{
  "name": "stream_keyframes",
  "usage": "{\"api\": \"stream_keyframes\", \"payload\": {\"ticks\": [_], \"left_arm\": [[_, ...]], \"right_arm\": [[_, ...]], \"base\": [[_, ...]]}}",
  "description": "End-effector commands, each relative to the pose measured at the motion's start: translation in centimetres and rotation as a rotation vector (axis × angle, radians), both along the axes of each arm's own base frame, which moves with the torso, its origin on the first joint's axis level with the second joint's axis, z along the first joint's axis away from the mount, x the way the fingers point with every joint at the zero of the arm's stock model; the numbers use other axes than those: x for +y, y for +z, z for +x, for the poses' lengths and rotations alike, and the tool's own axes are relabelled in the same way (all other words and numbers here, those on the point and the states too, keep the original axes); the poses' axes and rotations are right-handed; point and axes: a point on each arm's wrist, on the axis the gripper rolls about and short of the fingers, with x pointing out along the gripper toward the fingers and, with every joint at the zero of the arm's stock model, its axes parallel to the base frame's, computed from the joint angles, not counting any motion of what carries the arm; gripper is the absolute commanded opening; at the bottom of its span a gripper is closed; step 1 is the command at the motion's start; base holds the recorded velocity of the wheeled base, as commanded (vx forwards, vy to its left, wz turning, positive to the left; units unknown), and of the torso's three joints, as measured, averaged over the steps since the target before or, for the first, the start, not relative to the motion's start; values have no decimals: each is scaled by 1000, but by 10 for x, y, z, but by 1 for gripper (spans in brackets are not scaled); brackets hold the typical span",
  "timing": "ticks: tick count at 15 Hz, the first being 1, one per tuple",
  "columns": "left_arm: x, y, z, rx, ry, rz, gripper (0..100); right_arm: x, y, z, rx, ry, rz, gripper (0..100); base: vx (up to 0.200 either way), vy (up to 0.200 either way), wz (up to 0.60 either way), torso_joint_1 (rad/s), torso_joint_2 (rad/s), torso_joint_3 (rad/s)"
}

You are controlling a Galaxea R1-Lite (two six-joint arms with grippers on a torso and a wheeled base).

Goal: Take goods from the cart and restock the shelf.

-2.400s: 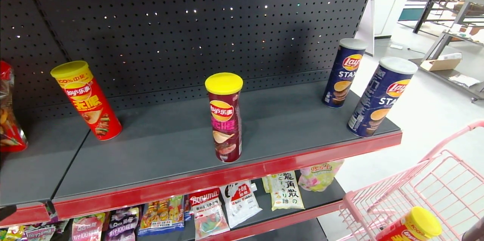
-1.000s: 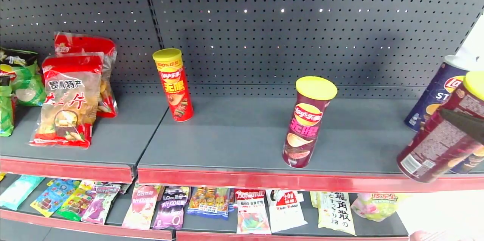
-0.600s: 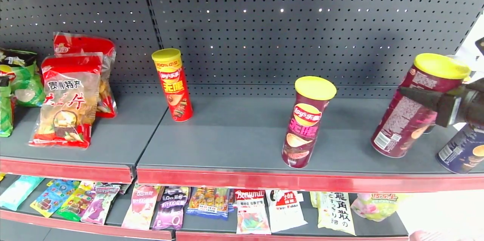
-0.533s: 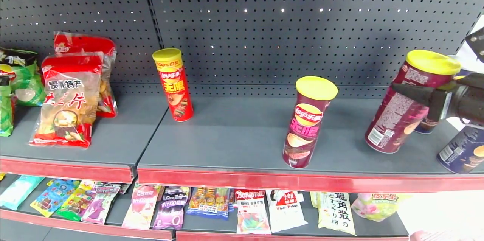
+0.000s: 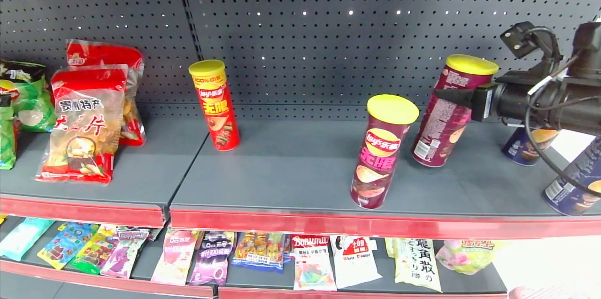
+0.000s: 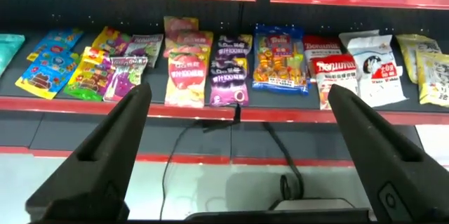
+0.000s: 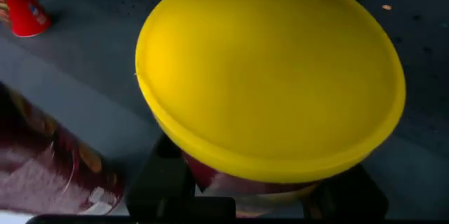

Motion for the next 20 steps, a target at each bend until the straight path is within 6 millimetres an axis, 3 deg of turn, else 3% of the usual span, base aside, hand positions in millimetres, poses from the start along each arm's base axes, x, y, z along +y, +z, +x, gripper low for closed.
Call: {"api": "stream_keyframes", "payload": {"ticks": [1,8,20], "left_arm": [[0,-3,-1,-12,4,-1,100],[0,-3,-2,-20,1,10,100],[1,-3,-2,-24,6,10,100]], "right_arm": [[6,-10,28,25,31,2,0],[34,-6,61,-16,132,9,0],[54,-15,81,-21,241,9,0]], "base": [[0,0,0,0,0,0],[0,0,0,0,0,0],[0,0,0,0,0,0]]}}
